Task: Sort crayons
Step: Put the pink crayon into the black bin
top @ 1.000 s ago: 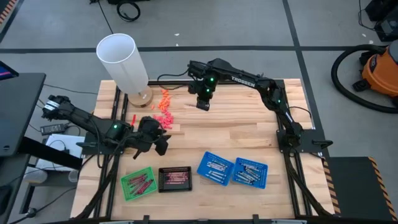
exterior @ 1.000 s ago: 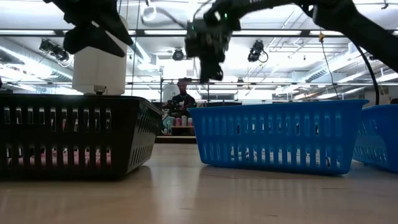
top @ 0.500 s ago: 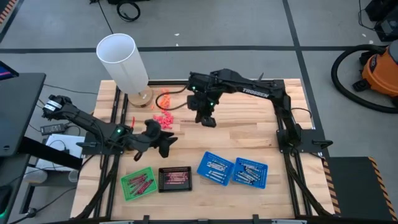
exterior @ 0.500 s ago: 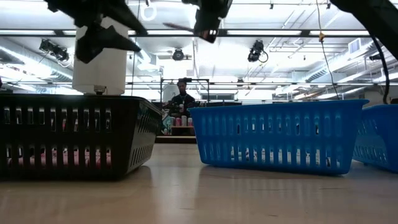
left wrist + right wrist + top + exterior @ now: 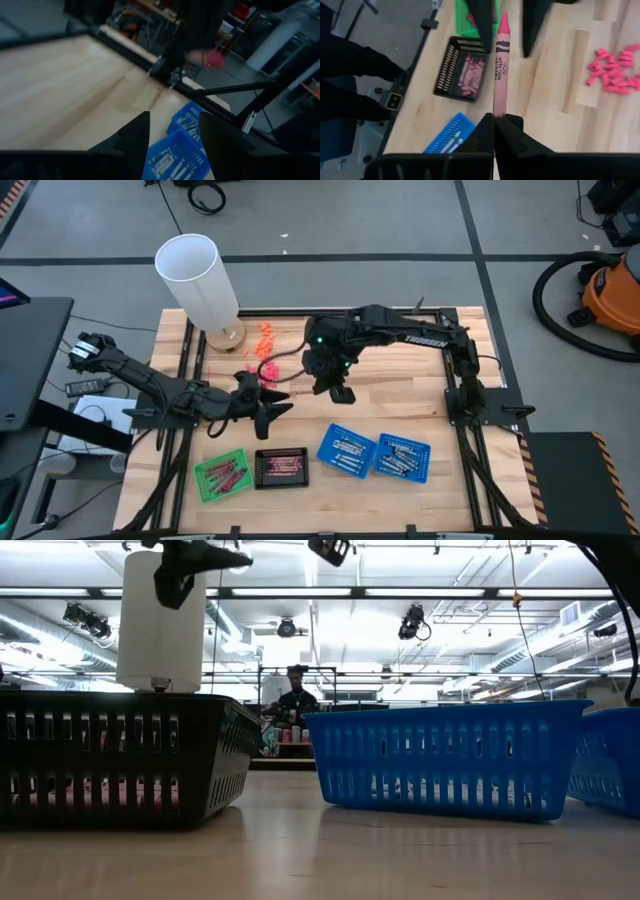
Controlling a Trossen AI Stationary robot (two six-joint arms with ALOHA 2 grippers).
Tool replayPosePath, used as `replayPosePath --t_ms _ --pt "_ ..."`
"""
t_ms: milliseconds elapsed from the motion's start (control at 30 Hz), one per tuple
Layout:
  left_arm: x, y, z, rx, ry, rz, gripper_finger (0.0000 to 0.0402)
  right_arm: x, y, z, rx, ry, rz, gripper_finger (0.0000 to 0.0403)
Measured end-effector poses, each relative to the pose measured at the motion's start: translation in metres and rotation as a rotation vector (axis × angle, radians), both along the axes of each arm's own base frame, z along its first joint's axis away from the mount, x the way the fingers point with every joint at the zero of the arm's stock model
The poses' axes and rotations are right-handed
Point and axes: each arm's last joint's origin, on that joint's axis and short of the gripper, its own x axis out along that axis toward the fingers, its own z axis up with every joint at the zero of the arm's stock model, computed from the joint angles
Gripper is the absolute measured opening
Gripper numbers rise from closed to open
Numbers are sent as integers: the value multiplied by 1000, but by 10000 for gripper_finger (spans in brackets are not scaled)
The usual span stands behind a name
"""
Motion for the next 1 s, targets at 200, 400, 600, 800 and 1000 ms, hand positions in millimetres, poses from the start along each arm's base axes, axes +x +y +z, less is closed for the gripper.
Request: replayPosePath --t_ms 200,400,600,800,1000 --pt "1 -1 6 137 -33 -40 180 1 27 0 -4 24 -38 7" --pt "-15 -12 5 80 33 -206 169 3 67 -2 26 35 -32 7" --pt "-40 -28 1 -17 135 -305 150 18 107 -15 37 -22 -90 7" --pt "-61 -34 -4 -68 231 -353 142 39 138 -47 51 -11 -147 7" --pt "-77 -31 2 -126 233 -374 142 50 154 -74 29 37 -187 7"
